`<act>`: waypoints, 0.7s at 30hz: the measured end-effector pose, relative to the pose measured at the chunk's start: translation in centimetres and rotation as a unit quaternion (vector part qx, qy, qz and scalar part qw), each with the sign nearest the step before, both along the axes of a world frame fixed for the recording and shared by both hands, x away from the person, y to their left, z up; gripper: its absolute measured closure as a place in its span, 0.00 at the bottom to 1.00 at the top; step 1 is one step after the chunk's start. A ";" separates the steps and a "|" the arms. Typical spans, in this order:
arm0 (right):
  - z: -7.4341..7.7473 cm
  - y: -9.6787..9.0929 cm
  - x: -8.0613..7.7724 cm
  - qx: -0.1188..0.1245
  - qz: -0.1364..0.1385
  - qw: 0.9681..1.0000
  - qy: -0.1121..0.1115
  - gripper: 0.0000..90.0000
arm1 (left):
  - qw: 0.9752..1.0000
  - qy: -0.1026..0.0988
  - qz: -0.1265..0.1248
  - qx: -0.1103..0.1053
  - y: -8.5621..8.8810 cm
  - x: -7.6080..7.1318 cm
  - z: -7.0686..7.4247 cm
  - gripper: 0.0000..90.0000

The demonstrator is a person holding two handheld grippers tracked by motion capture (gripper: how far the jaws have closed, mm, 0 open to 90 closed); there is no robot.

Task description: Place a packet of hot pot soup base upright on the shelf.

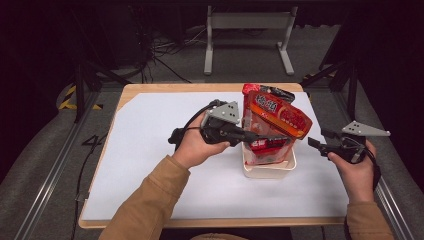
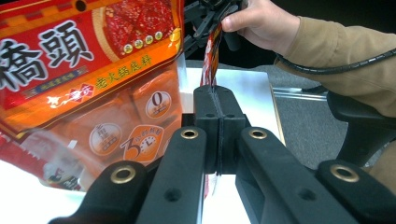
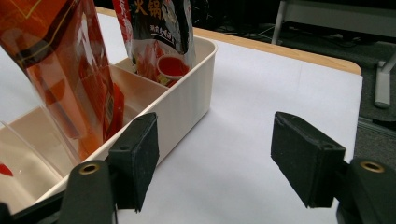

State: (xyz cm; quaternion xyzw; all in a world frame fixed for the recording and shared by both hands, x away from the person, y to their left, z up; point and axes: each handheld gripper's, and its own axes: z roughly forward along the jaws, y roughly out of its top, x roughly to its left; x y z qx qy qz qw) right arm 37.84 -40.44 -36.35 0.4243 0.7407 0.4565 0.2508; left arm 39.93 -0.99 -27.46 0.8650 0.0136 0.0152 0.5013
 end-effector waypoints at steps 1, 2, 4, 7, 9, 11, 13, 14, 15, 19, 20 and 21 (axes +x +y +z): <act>0.0 0.0 0.0 0.001 -0.001 1.000 0.000 0.36 | 1.000 0.000 -0.001 -0.002 -0.2 0.0 -0.1 1.00; 0.0 0.0 0.0 0.001 -0.001 1.000 0.000 0.36 | 1.000 0.000 -0.001 0.000 -0.4 0.0 -0.3 1.00; 0.0 -0.1 0.0 0.001 0.000 1.000 -0.001 0.36 | 1.000 0.000 -0.004 0.000 -0.7 0.1 -0.4 1.00; -0.1 -0.1 0.0 0.000 0.000 1.000 -0.001 0.36 | 1.000 -0.001 -0.008 0.003 -1.1 0.1 -0.7 1.00; -0.1 -0.2 0.0 0.000 0.000 1.000 -0.001 0.36 | 1.000 0.000 -0.009 0.007 -1.4 0.1 -0.9 1.00; -0.1 -0.2 0.0 -0.001 0.000 1.000 -0.001 0.36 | 1.000 -0.001 -0.011 0.006 -1.6 0.1 -1.0 1.00; -0.1 -0.2 0.0 -0.001 0.000 1.000 0.000 0.36 | 1.000 -0.002 -0.013 0.008 -1.9 0.2 -1.2 1.00; -0.1 -0.2 0.0 0.000 0.000 1.000 0.001 0.36 | 1.000 -0.001 -0.014 0.007 -2.0 0.2 -1.3 1.00; -0.1 -0.2 0.0 0.000 0.000 1.000 0.000 0.36 | 1.000 0.000 -0.014 0.009 -2.1 0.2 -1.4 1.00; -0.1 -0.2 0.0 0.000 -0.001 1.000 0.000 0.36 | 1.000 0.001 -0.018 0.014 -2.4 0.3 -1.9 1.00; -0.1 -0.2 0.0 0.000 -0.001 1.000 0.000 0.36 | 1.000 0.002 -0.019 0.015 -2.4 0.4 -2.0 1.00; -0.1 -0.3 0.0 0.000 -0.001 1.000 0.000 0.36 | 1.000 0.004 -0.018 0.016 -2.4 0.4 -2.1 1.00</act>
